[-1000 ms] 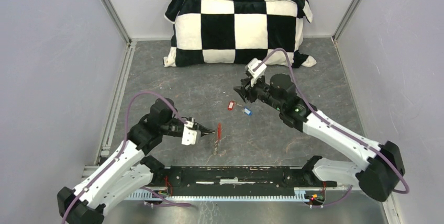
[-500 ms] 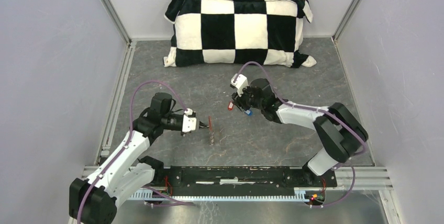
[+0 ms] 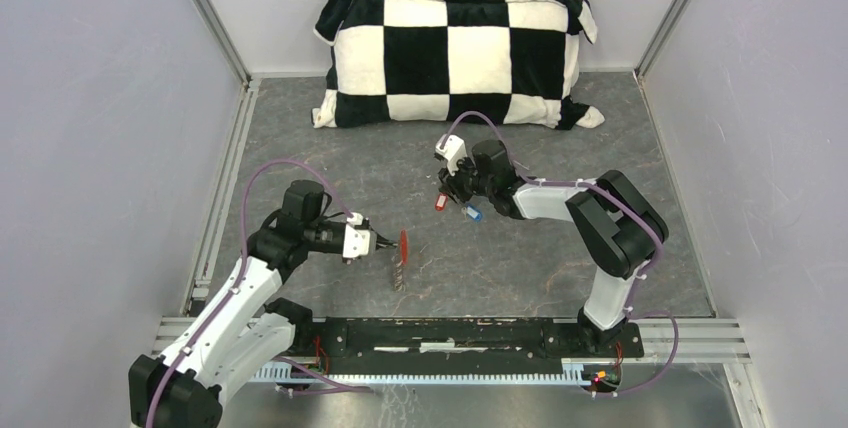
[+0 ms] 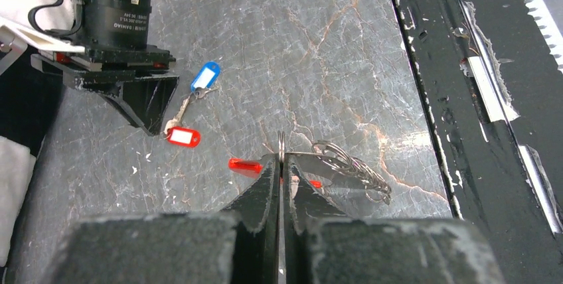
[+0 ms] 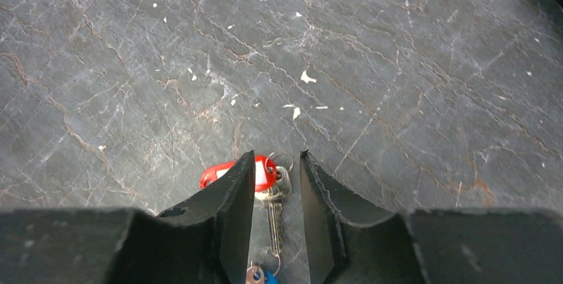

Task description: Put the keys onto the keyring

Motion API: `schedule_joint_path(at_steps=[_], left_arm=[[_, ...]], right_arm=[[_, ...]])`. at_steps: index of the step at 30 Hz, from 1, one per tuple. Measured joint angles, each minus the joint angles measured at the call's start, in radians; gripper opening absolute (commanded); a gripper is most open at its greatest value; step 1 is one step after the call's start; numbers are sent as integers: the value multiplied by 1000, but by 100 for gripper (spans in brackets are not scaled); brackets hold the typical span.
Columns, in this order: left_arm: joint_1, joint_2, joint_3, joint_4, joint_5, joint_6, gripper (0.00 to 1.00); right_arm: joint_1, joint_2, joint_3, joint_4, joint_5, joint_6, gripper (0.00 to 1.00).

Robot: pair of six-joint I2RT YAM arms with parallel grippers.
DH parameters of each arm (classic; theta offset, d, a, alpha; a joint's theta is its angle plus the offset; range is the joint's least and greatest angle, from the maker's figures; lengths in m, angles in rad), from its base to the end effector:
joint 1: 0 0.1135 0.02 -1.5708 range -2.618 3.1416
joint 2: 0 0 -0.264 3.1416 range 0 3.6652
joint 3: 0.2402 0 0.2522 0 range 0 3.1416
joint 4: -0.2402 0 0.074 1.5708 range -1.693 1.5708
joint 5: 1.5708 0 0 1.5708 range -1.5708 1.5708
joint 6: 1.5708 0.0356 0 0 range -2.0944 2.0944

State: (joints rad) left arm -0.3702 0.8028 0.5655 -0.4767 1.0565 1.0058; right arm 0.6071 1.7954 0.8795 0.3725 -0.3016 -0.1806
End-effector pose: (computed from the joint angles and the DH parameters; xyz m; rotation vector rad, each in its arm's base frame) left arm 0.1360 -0.0860 0.2442 1.6088 1.1543 -0.7876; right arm 0.2962 0.2186 0.1573 -0.9868 1.8984 0.5711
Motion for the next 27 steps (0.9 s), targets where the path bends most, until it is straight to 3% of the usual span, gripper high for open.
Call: schedule_joint_path(at_steps=[17, 20, 25, 27], left_arm=[[1, -27, 1, -2, 2, -1, 2], [1, -30, 2, -2, 2, -1, 2], [1, -32, 2, -2, 1, -1, 2], [1, -33, 2, -2, 0, -1, 2]], right_arm=[[-13, 90, 36, -10, -22, -26, 25], [-14, 97, 44, -10, -39, -26, 19], [-14, 100, 47, -12, -64, -26, 1], [-14, 100, 47, -15, -71, -26, 1]])
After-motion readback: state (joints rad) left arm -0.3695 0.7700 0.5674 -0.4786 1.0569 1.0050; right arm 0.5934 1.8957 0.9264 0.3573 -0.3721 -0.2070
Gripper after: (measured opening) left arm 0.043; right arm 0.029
